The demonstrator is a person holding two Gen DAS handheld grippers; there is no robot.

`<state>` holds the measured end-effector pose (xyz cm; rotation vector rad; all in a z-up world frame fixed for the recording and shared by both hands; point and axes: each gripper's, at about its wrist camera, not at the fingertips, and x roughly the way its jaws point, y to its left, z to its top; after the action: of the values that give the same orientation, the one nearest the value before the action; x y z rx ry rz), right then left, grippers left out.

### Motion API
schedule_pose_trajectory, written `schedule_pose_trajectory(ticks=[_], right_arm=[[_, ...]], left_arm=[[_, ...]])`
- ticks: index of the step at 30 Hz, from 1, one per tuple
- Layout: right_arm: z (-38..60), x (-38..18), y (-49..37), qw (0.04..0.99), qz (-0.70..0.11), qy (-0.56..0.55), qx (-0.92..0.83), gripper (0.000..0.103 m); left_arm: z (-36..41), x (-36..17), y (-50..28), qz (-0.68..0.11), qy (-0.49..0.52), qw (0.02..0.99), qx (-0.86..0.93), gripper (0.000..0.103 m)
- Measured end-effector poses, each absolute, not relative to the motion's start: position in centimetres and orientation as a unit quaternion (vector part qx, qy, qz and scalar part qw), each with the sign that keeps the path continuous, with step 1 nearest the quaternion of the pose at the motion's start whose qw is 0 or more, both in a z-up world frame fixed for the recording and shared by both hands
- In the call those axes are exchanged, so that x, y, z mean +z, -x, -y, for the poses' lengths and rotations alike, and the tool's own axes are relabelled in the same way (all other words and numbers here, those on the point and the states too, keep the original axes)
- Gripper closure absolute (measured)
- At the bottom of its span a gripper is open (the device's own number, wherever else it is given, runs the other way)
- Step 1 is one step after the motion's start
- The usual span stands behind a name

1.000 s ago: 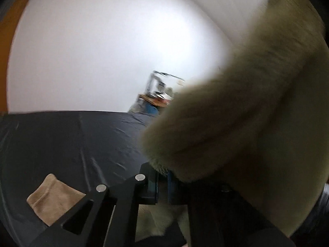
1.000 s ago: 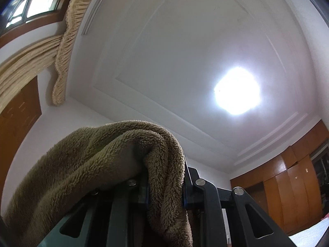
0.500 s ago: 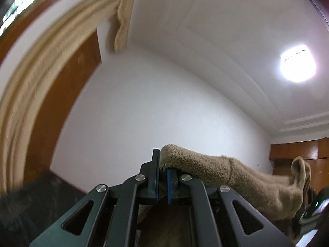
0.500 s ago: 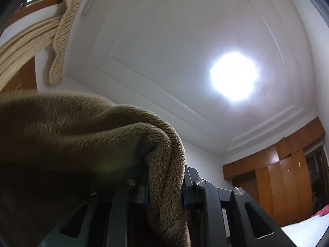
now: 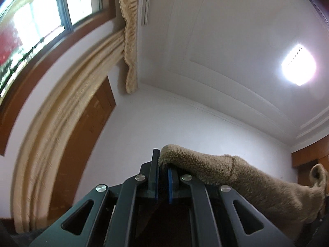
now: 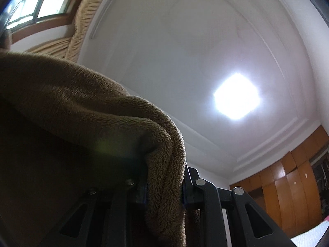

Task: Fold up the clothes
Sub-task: 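Raise both grippers high, holding the fleece up to let it hang open, then lower both grippers, laying the held fleece edges down onto the bed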

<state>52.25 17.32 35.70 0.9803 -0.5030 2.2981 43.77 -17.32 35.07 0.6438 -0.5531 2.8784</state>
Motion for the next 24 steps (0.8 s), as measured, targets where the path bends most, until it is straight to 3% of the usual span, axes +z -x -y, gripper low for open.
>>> schedule_pose_trajectory(ticks=[10, 24], right_arm=[[-17.4, 34.2, -43.9, 0.238, 0.2, -0.252, 0.917, 0.08], [-20.1, 25.6, -23.1, 0.139, 0.198, 0.034, 0.97, 0.08]], left_arm=[[15.8, 32.1, -32.5, 0.148, -0.082, 0.02, 0.985, 0.095], [13.7, 20.4, -7.8, 0.106, 0.194, -0.039, 0.974, 0.095]])
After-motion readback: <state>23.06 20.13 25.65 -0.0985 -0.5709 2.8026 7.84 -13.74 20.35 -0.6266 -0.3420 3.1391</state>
